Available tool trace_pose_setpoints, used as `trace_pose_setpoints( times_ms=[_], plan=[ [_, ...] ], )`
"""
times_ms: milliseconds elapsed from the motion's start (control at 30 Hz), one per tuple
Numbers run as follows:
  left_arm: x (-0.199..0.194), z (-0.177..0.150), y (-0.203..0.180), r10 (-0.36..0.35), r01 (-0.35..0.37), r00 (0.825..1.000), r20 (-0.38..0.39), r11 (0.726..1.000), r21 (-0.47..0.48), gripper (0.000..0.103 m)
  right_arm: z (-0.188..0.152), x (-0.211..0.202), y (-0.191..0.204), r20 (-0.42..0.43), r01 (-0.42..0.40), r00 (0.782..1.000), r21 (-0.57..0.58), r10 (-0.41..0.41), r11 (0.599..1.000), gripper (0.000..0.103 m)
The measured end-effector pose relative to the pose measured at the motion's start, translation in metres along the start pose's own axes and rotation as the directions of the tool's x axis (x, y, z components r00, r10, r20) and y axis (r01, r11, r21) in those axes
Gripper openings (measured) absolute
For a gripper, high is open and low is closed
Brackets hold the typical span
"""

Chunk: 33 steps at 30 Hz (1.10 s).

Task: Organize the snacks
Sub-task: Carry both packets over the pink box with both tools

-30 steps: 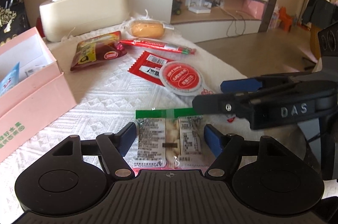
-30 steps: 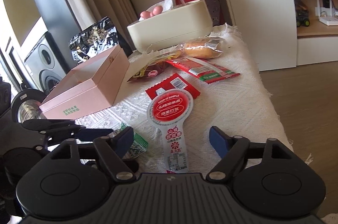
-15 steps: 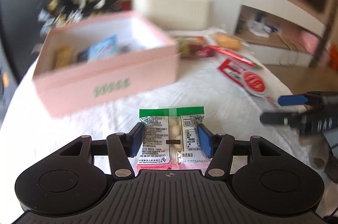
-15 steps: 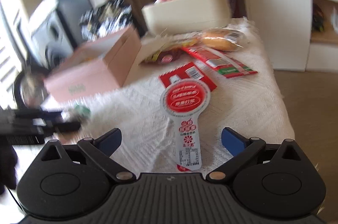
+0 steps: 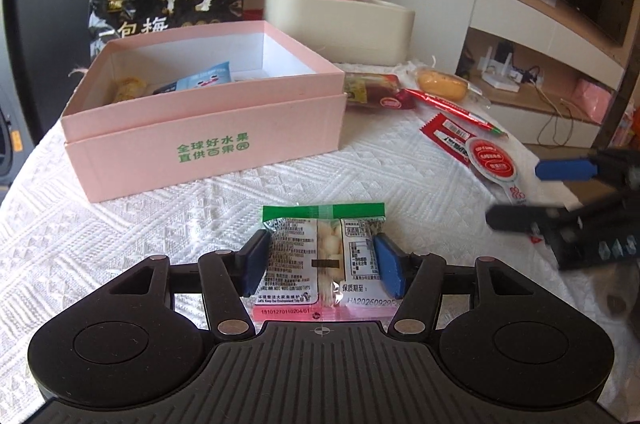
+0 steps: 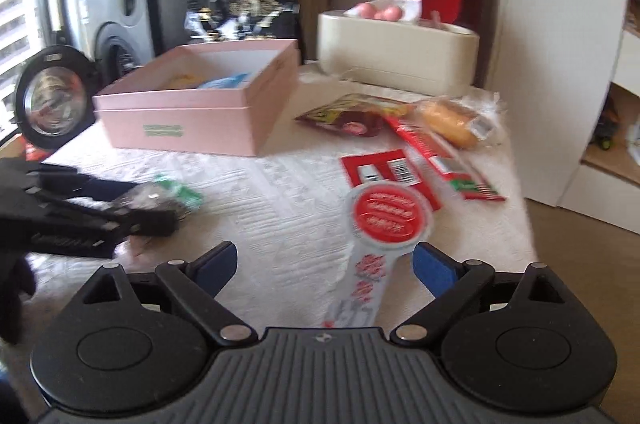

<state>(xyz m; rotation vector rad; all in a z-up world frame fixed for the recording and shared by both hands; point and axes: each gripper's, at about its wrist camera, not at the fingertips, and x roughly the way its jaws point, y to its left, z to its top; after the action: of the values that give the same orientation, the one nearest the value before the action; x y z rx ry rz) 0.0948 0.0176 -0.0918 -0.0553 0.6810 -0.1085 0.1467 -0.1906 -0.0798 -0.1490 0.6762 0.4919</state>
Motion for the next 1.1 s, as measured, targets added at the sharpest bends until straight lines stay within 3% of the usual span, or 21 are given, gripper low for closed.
trace_pose_setpoints(
  times_ms=[200, 267, 333, 400, 467, 733, 867, 933, 1000, 1100],
  plan=[
    [0.000, -0.001, -0.004, 0.015, -0.016, 1.000, 0.004, 1.000, 0.016, 0.063, 0.008, 0.029, -0.022, -0.008, 0.082, 0.997, 0.083, -0.082, 0.993, 0.095],
    [0.000, -0.002, -0.003, 0.015, -0.015, 1.000, 0.008, 1.000, 0.014, 0.063, 0.009, 0.036, -0.026, -0.032, 0.065, 0.998, 0.104, -0.062, 0.992, 0.082],
    [0.000, -0.002, -0.003, 0.015, -0.015, 1.000, 0.013, 1.000, 0.015, 0.063, 0.009, 0.038, -0.025, -0.037, 0.056, 0.998, 0.093, -0.052, 0.994, 0.077],
    [0.000, -0.003, -0.003, 0.012, -0.012, 1.000, 0.017, 1.000, 0.013, 0.063, 0.008, 0.036, -0.024, -0.031, 0.055, 0.998, 0.088, -0.052, 0.995, 0.063],
    [-0.001, -0.003, -0.001, 0.006, -0.006, 1.000, 0.019, 1.000, 0.005, 0.063, 0.009, 0.033, -0.022, -0.040, 0.048, 0.998, 0.084, -0.044, 0.995, 0.060],
    [-0.007, -0.001, -0.001, 0.003, -0.003, 1.000, -0.018, 1.000, 0.008, 0.062, 0.015, -0.011, 0.006, -0.018, -0.123, 0.992, 0.074, 0.125, 0.990, 0.060],
    [-0.031, 0.004, 0.007, -0.115, 0.109, 0.991, -0.075, 0.991, -0.083, 0.061, 0.021, -0.040, 0.025, 0.022, -0.198, 0.980, 0.014, 0.197, 0.980, 0.060],
    [-0.053, 0.014, 0.017, -0.125, 0.121, 0.992, -0.022, 0.985, -0.122, 0.060, 0.031, -0.056, 0.031, 0.062, -0.219, 0.974, -0.020, 0.220, 0.976, 0.060],
    [-0.079, 0.037, 0.027, -0.073, 0.081, 0.995, 0.073, 0.990, -0.114, 0.060, 0.050, -0.073, 0.035, 0.120, -0.236, 0.963, -0.047, 0.240, 0.971, 0.060],
    [-0.108, 0.080, 0.043, 0.004, 0.017, 0.976, 0.219, 0.995, -0.094, 0.061, 0.091, -0.091, 0.036, 0.227, -0.246, 0.940, -0.070, 0.256, 0.967, 0.060]
  ],
)
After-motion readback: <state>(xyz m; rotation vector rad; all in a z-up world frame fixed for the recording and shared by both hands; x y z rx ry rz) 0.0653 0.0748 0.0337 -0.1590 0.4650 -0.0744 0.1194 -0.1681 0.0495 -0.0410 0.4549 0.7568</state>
